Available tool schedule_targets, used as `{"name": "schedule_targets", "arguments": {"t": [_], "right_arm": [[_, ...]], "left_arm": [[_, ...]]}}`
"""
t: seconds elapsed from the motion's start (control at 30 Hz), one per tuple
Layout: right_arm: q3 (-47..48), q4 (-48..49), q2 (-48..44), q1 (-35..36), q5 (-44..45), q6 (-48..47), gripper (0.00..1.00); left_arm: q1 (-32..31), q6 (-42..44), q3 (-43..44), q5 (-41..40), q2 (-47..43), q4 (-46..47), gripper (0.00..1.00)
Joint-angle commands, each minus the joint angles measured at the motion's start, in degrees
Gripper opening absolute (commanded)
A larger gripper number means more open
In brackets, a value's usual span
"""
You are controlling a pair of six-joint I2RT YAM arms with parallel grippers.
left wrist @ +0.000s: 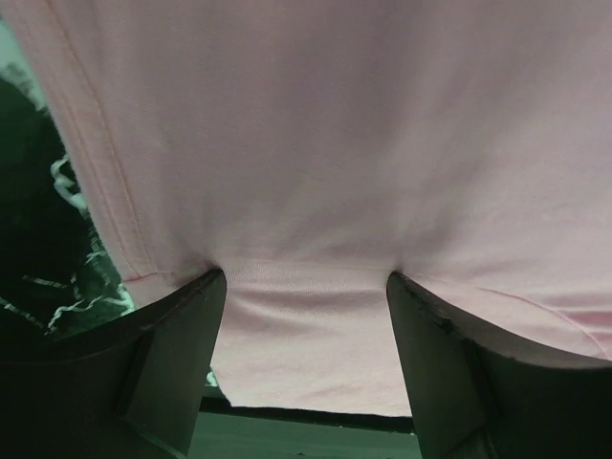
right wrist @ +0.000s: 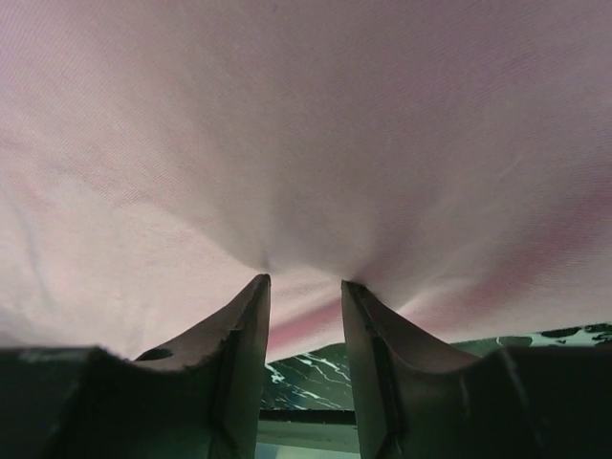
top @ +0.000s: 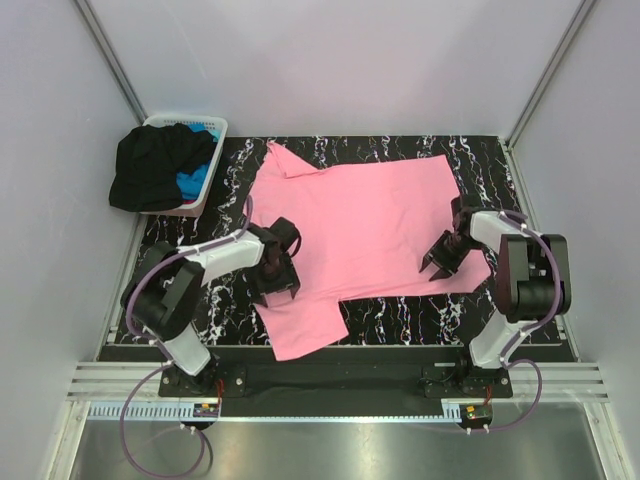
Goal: Fold and stack the t-shirts
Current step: Flatten the tshirt out, then fold the tshirt
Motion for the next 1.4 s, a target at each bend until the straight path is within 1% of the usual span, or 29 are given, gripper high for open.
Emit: {"name": "schedule_targets", "arguments": {"t": [0.0, 0.13, 0.27, 0.33, 0.37, 0.43, 0.47, 0.53, 0.57, 0.6, 0.67, 0.73, 0.77, 0.83, 0.87, 0.9, 0.93, 0.97, 1.0, 1.03, 1.07, 1.1, 1.13, 1.17, 1.2, 1.23, 1.27, 1.3, 1.37], "right_arm": [[-4.52, -0.45, -4.74, 2.25, 0.42, 2.35, 0.43], [-8.13, -1.77, -10.55, 3.67, 0.42, 5.34, 0.43], [-7.97, -3.26, -14.86, 4.38, 1.38, 5.44, 0.43], [-5.25, -3.70, -15.92, 4.73, 1.38, 4.47, 0.43], [-3.85, -4.57, -15.92, 4.73, 1.56, 3.68, 0.43], [1.95, -5.80, -15.57, 5.08, 2.08, 2.80, 0.43], [4.32, -6.42, -15.31, 5.26, 2.43, 2.19, 0.43], [11.52, -8.18, -14.17, 5.43, 3.57, 1.66, 0.44], [13.72, -8.36, -13.73, 5.43, 3.58, 1.48, 0.45], [18.18, -9.14, -12.07, 5.43, 4.28, 1.48, 0.46], [22.25, -9.24, -9.69, 5.43, 3.67, 0.96, 0.48], [28.75, -9.33, -4.42, 5.43, 2.27, 0.34, 0.49], [33.30, -9.59, -2.32, 5.43, 1.65, -0.19, 0.49], [37.72, -9.59, 3.75, 5.43, 0.16, -1.07, 0.50], [42.00, -9.68, 7.25, 5.43, -0.37, -1.77, 0.49], [44.05, -9.68, 8.76, 5.43, -0.37, -2.38, 0.49], [46.07, -9.59, 10.34, 5.43, 0.50, -2.74, 0.50], [50.09, -9.42, 11.84, 5.35, 0.85, -3.61, 0.50], [52.31, -9.59, 14.99, 5.26, 1.64, -4.40, 0.50], [54.50, -9.59, 16.67, 5.26, 1.91, -4.93, 0.51], [58.79, -9.50, 20.00, 5.17, 2.17, -5.63, 0.51], [60.92, -9.59, 21.86, 5.26, 1.83, -5.81, 0.51], [63.20, -9.94, 23.70, 5.17, 1.47, -5.99, 0.51], [67.14, -10.46, 25.46, 5.00, 1.04, -5.73, 0.51], [69.10, -10.73, 28.61, 5.08, -0.01, -5.73, 0.51], [70.86, -10.91, 30.03, 5.00, -0.55, -5.47, 0.50], [73.57, -11.17, 31.27, 5.08, -1.33, -5.47, 0.50], [74.64, -11.17, 33.19, 5.08, -2.47, -5.38, 0.50], [77.27, -11.08, 35.48, 5.08, -3.01, -5.20, 0.50]], "left_arm": [[0.25, -3.70, -4.26, -5.40, -2.06, -7.13, 0.75], [0.25, -5.99, -5.49, -6.55, -6.89, -11.34, 0.72], [0.25, -6.78, -4.71, -8.13, -10.32, -13.63, 0.72], [0.16, -5.82, -3.13, -9.80, -11.30, -13.73, 0.73], [0.25, -4.16, -0.85, -11.11, -11.74, -13.90, 0.74], [0.25, -2.13, 2.40, -12.69, -12.27, -14.07, 0.76], [0.25, -1.16, 5.99, -13.57, -12.70, -14.51, 0.77], [0.34, 0.16, 9.61, -16.12, -13.76, -14.78, 0.80], [0.42, 1.12, 13.11, -17.00, -13.85, -14.78, 0.82], [1.03, 1.74, 14.71, -17.97, -13.24, -14.78, 0.83], [2.26, 3.49, 19.46, -17.89, -12.01, -14.69, 0.84], [5.42, 4.55, 23.31, -16.40, -8.95, -13.73, 0.84], [6.74, 6.13, 24.47, -14.13, -7.62, -13.12, 0.84], [10.87, 8.06, 26.75, -11.05, -4.12, -10.05, 0.84], [12.36, 8.51, 27.29, -7.55, -3.14, -8.64, 0.84], [15.34, 8.95, 27.64, -5.43, -2.17, -7.06, 0.84], [16.67, 9.82, 28.08, -3.06, -0.16, -2.61, 0.83], [17.99, 9.83, 28.35, 1.66, 0.91, -0.65, 0.82], [19.92, 9.83, 29.04, 4.24, 2.57, 3.46, 0.80], [20.55, 10.62, 30.70, 6.70, 4.07, 5.33, 0.79], [20.99, 10.71, 32.37, 9.68, 8.26, 6.13, 0.78], [21.51, 11.15, 34.57, 11.10, 10.47, 6.40, 0.74], [21.78, 11.93, 39.29, 12.60, 12.67, 6.31, 0.72], [21.96, 12.03, 41.42, 14.18, 15.04, 6.40, 0.71], [22.39, 12.12, 43.53, 14.71, 18.46, 6.49, 0.69], [22.66, 12.12, 47.38, 15.33, 20.32, 6.66, 0.68], [22.92, 12.20, 49.42, 16.55, 21.91, 6.93, 0.66], [23.53, 12.29, 51.27, 17.18, 25.14, 8.06, 0.65], [24.15, 12.29, 57.16, 17.97, 28.15, 8.68, 0.63]]}}
